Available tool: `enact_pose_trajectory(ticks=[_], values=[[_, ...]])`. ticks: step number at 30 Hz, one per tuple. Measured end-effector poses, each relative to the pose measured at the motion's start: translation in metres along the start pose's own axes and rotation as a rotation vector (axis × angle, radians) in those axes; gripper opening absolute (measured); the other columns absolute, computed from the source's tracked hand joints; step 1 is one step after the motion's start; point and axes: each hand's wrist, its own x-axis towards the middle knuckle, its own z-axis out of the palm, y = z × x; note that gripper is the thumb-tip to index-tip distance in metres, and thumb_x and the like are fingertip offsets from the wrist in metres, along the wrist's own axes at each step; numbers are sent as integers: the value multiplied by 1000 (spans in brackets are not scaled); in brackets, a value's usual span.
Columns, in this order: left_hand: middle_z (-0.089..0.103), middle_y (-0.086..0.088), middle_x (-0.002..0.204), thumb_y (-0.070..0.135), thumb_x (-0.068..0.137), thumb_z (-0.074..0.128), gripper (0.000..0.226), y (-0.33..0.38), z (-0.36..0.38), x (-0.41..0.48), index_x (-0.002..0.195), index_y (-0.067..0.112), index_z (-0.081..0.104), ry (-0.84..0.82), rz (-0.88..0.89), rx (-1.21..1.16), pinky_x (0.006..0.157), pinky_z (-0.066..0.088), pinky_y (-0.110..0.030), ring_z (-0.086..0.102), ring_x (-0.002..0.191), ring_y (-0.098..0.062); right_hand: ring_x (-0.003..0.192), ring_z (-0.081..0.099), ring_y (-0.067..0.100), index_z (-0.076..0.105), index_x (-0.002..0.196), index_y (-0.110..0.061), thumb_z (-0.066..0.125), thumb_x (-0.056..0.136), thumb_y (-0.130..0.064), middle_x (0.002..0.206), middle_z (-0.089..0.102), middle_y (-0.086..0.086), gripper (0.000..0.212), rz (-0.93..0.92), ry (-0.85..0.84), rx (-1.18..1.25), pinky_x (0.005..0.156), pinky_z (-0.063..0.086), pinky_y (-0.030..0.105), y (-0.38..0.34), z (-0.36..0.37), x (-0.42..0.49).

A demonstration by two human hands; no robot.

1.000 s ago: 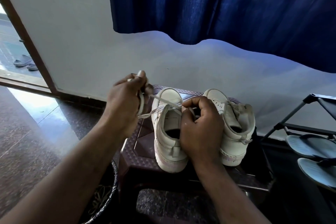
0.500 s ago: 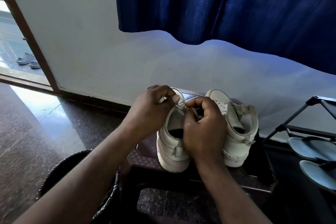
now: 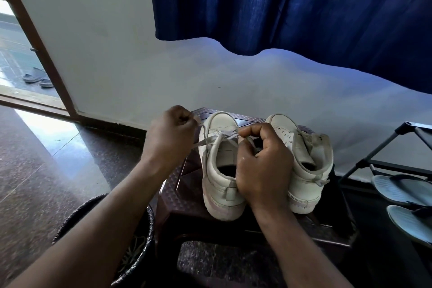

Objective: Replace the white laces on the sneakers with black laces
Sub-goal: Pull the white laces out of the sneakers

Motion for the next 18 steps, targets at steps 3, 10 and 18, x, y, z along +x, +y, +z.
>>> enact_pose_trajectory(ticks=[3,10,18], values=[[65,12,89,34,85,60,13,7,1,-10,78,29,71,31,149,170,83,45,-35,55,97,-18,89,65,15,71,97,-26,54,84,-16,94,73,-14,23,-44,-37,-34,78,53,37,-2,-2,1],[64,15,80,59,84,54,30,13,11,-37,84,30,61,53,469,446,84,40,-39,52,97,-17,101,56,17,65,106,-29,58,88,-3,97,69,-20,32,-68,-235,-113,80,41,27,-5,-7,8],[72,2,74,52,79,51,36,19,3,-36,87,25,73,108,329,374,66,51,-35,68,76,-27,105,46,15,62,114,-33,59,96,-15,97,64,-23,26,-110,-369,-191,75,33,23,-10,-10,12]])
